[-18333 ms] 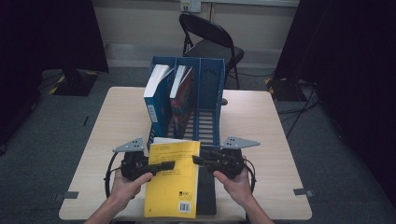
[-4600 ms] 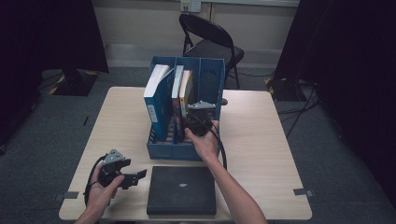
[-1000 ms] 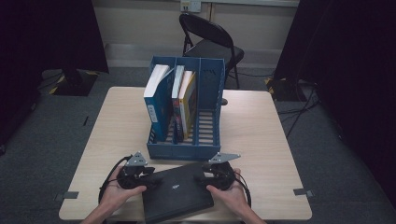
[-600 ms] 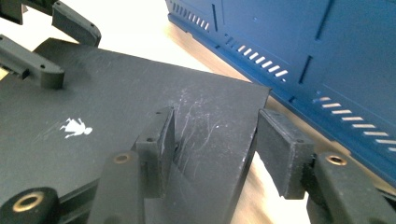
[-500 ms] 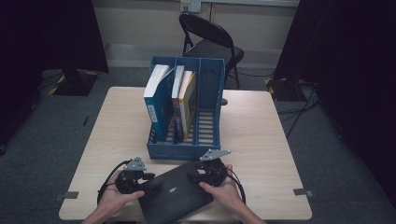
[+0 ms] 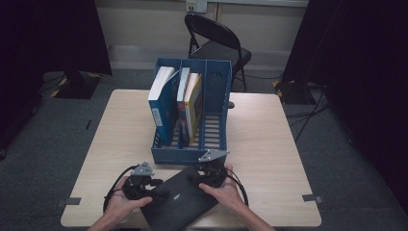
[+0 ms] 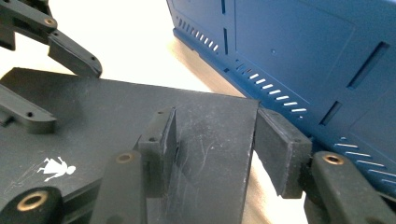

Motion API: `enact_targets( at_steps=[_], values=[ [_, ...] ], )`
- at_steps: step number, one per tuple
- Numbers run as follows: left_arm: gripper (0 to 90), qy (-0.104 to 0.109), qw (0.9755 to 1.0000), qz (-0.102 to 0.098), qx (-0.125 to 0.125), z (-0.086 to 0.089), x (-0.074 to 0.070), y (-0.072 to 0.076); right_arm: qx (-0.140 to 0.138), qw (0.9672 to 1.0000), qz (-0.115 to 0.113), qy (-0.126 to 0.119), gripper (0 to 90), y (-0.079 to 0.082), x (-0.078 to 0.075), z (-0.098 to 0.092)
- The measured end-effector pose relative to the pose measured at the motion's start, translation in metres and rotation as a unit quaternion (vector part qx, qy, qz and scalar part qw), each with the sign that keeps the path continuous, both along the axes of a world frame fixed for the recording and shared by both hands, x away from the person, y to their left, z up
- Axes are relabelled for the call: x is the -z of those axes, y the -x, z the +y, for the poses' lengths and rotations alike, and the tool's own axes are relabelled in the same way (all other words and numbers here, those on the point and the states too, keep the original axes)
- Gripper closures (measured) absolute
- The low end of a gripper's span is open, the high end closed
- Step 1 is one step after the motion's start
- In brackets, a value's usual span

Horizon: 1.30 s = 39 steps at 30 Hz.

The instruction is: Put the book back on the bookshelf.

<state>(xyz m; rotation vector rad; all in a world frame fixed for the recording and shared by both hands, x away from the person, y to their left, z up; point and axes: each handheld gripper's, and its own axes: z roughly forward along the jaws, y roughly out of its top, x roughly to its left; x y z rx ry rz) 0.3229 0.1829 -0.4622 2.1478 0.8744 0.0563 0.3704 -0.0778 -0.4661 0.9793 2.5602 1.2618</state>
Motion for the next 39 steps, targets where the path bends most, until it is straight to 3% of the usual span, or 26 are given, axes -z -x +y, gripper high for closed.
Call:
enact_targets(
  at_steps=[3, 5, 8, 14, 19, 24, 27, 29, 32, 36, 39],
  values=[
    [45.0, 0.007, 1.0, 0.001, 0.007, 0.001, 0.001, -0.002, -0.005, 1.0, 0.006, -0.004, 41.1, 0.003, -0.003, -0.004],
    [45.2, 0.013, 0.9999, 0.005, 0.008, 0.003, 0.002, -0.003, -0.007, 0.9997, 0.003, -0.023, 40.6, 0.011, -0.01, -0.013],
    [45.7, 0.014, 0.9998, 0.004, 0.01, 0.003, 0.002, -0.003, 0.002, 0.9997, -0.002, -0.022, 41.1, 0.024, -0.015, -0.031],
    [45.5, 0.01, 0.9999, -0.001, 0.002, -0.002, 0.002, -0.003, 0.025, 0.9994, 0.014, -0.022, 40.4, 0.058, -0.007, -0.072],
    [45.1, 0.012, 0.9999, 0.002, 0.0, -0.006, 0.002, -0.006, 0.032, 0.9991, 0.021, -0.016, 39.4, 0.077, -0.002, -0.09],
    [44.8, 0.012, 0.9999, -0.001, -0.003, -0.007, 0.002, -0.005, 0.018, 0.9997, 0.014, -0.01, 40.2, 0.084, -0.001, -0.085],
    [44.7, 0.015, 0.9999, 0.0, -0.002, -0.006, 0.003, -0.005, 0.013, 0.9998, 0.017, 0.006, 42.0, 0.083, 0.004, -0.08],
    [44.7, 0.015, 0.9999, 0.002, -0.001, -0.006, 0.003, -0.006, 0.016, 0.9997, 0.0, 0.02, 42.7, 0.084, 0.005, -0.077],
    [40.8, 0.011, 0.9999, -0.001, -0.001, -0.008, 0.003, -0.004, 0.01, 0.9999, 0.004, 0.01, 46.7, 0.082, 0.005, -0.078],
    [39.1, 0.005, 1.0, 0.001, -0.001, -0.007, 0.002, -0.003, 0.003, 0.9999, -0.009, 0.012, 53.5, 0.084, 0.005, -0.076],
    [38.9, 0.005, 1.0, 0.005, -0.004, -0.005, 0.002, 0.0, 0.01, 0.9999, 0.003, 0.005, 53.0, 0.079, 0.005, -0.076]
  ],
)
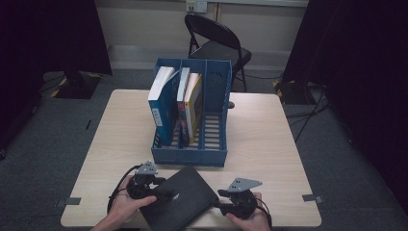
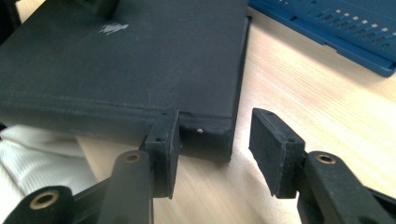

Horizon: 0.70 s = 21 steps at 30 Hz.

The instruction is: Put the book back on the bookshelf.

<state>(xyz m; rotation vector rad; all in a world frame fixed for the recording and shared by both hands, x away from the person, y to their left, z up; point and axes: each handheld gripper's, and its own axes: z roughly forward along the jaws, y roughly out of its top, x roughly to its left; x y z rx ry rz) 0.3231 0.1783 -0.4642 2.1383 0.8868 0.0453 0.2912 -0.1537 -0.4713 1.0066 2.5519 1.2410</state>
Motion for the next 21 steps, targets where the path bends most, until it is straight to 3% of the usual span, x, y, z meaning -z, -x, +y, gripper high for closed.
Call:
enact_targets(
  at_steps=[8, 11, 15, 19, 21],
  values=[
    [38.9, -0.015, 0.9995, 0.015, 0.022, 0.011, -0.004, 0.016, 0.017, 0.9999, 0.0, 0.003, 53.4, -0.018, -0.001, 0.003],
    [42.1, -0.008, 0.9992, 0.025, 0.031, 0.015, -0.004, 0.021, 0.029, 0.9995, -0.006, 0.008, 55.0, -0.025, -0.001, 0.004],
    [46.3, 0.008, 0.9991, 0.041, 0.011, 0.015, -0.001, 0.014, 0.041, 0.9992, 0.0, 0.003, 54.0, -0.035, 0.0, 0.005],
    [40.7, 0.015, 0.9987, 0.048, -0.003, 0.007, 0.001, 0.002, 0.053, 0.9986, 0.0, 0.005, 53.6, -0.033, -0.001, 0.007],
    [40.4, 0.015, 0.998, 0.052, -0.032, 0.005, 0.0, -0.004, 0.047, 0.9989, 0.001, 0.003, 53.5, -0.03, -0.001, 0.008]
  ],
)
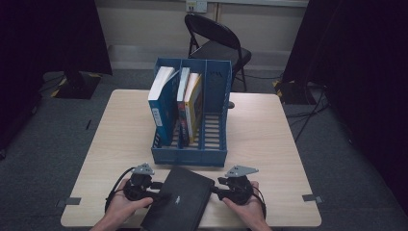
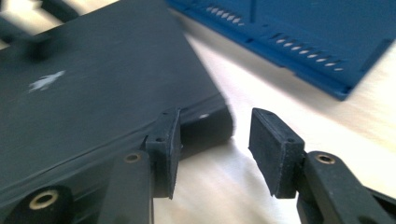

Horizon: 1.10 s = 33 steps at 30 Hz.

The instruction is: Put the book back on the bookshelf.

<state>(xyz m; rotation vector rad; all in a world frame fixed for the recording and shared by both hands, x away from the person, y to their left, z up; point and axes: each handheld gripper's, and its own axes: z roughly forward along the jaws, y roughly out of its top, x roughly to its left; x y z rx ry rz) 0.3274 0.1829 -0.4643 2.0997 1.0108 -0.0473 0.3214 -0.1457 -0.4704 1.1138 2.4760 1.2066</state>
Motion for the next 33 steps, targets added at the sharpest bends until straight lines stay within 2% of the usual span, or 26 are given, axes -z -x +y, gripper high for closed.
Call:
enact_targets(
  at_steps=[1, 3, 4, 5, 9, 11, 13, 14, 18, 24, 29, 33],
  values=[
    [40.4, -0.006, 0.9999, -0.009, -0.004, -0.001, -0.001, -0.002, -0.004, 1.0, 0.0, -0.001, 53.6, 0.002, 0.0, 0.001],
    [40.2, 0.007, 1.0, 0.001, -0.001, 0.0, 0.002, -0.006, -0.006, 1.0, 0.0, 0.002, 52.5, 0.001, -0.001, 0.001],
    [41.5, 0.016, 0.9998, 0.005, 0.013, 0.0, 0.002, -0.007, -0.006, 1.0, 0.003, 0.001, 52.5, 0.0, -0.001, 0.001],
    [45.8, 0.015, 0.9997, 0.005, 0.02, 0.0, 0.002, -0.007, -0.007, 1.0, 0.005, -0.001, 52.5, -0.001, -0.001, 0.001],
    [43.1, 0.015, 0.9997, 0.008, 0.016, 0.0, 0.003, -0.004, -0.005, 1.0, 0.001, 0.003, 54.0, -0.002, -0.001, 0.004],
    [40.1, 0.017, 0.9995, 0.023, 0.012, -0.001, 0.003, -0.002, -0.005, 1.0, -0.001, 0.005, 54.7, -0.004, -0.001, 0.006],
    [33.6, -0.001, 0.9995, 0.02, 0.022, -0.006, 0.002, 0.002, -0.006, 1.0, -0.003, 0.007, 54.8, -0.008, -0.001, 0.008],
    [31.6, -0.003, 0.9996, 0.019, 0.02, -0.006, 0.002, 0.004, -0.004, 0.9999, -0.003, 0.009, 54.8, -0.01, -0.002, 0.01],
    [34.0, 0.001, 0.9993, 0.027, 0.025, -0.001, 0.002, 0.008, -0.003, 0.9999, -0.006, 0.01, 57.0, -0.018, -0.002, 0.013],
    [34.3, -0.004, 0.9982, 0.026, 0.054, 0.007, 0.001, 0.013, 0.0, 0.9998, -0.012, 0.014, 64.3, -0.031, -0.001, 0.023],
    [36.2, 0.008, 0.9992, 0.029, 0.025, 0.008, 0.003, 0.011, 0.003, 0.9998, -0.014, 0.012, 64.5, -0.031, -0.001, 0.025],
    [36.9, 0.015, 0.999, 0.036, 0.023, 0.009, 0.004, 0.006, 0.003, 0.9998, -0.012, 0.013, 60.5, -0.029, -0.002, 0.024]
  ],
)
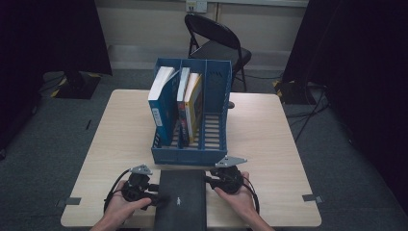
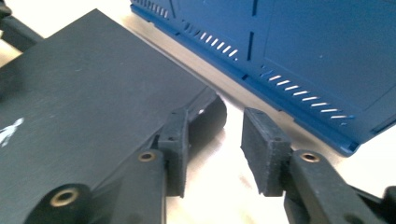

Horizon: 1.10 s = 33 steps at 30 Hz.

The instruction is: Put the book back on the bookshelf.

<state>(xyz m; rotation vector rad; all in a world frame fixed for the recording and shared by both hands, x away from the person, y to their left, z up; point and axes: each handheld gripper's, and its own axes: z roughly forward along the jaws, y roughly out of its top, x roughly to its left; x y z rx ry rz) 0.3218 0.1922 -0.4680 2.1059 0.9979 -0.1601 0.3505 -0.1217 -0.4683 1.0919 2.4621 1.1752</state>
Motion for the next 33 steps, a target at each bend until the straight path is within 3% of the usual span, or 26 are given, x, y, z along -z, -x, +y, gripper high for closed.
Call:
enact_targets(
  at_steps=[5, 8, 17, 21, 26, 28, 33],
  values=[
    [40.7, 0.013, 0.9998, 0.011, -0.006, 0.003, 0.002, -0.004, -0.006, 1.0, 0.002, -0.006, 59.5, 0.005, 0.0, -0.002],
    [40.7, 0.015, 0.9997, -0.001, -0.021, 0.001, 0.002, -0.006, -0.004, 1.0, 0.003, -0.006, 58.8, 0.005, -0.001, -0.003],
    [29.1, 0.002, 0.9989, -0.001, -0.047, -0.01, 0.004, -0.013, -0.006, 0.9999, 0.001, -0.009, 55.5, 0.006, 0.0, -0.004],
    [26.1, 0.01, 0.9991, 0.004, -0.04, -0.009, 0.007, -0.016, -0.006, 1.0, 0.0, -0.007, 55.1, 0.006, 0.001, -0.004],
    [30.2, 0.031, 0.9982, 0.017, -0.048, -0.004, 0.008, -0.018, -0.006, 1.0, 0.002, -0.007, 54.4, 0.006, 0.001, -0.005],
    [37.2, 0.043, 0.9971, 0.029, -0.056, 0.0, 0.009, -0.021, -0.006, 1.0, 0.002, -0.007, 54.4, 0.006, 0.001, -0.005],
    [40.3, 0.056, 0.9966, 0.022, -0.057, 0.004, 0.005, -0.019, -0.005, 0.9999, 0.003, -0.01, 54.1, 0.006, 0.001, -0.005]
  ],
)
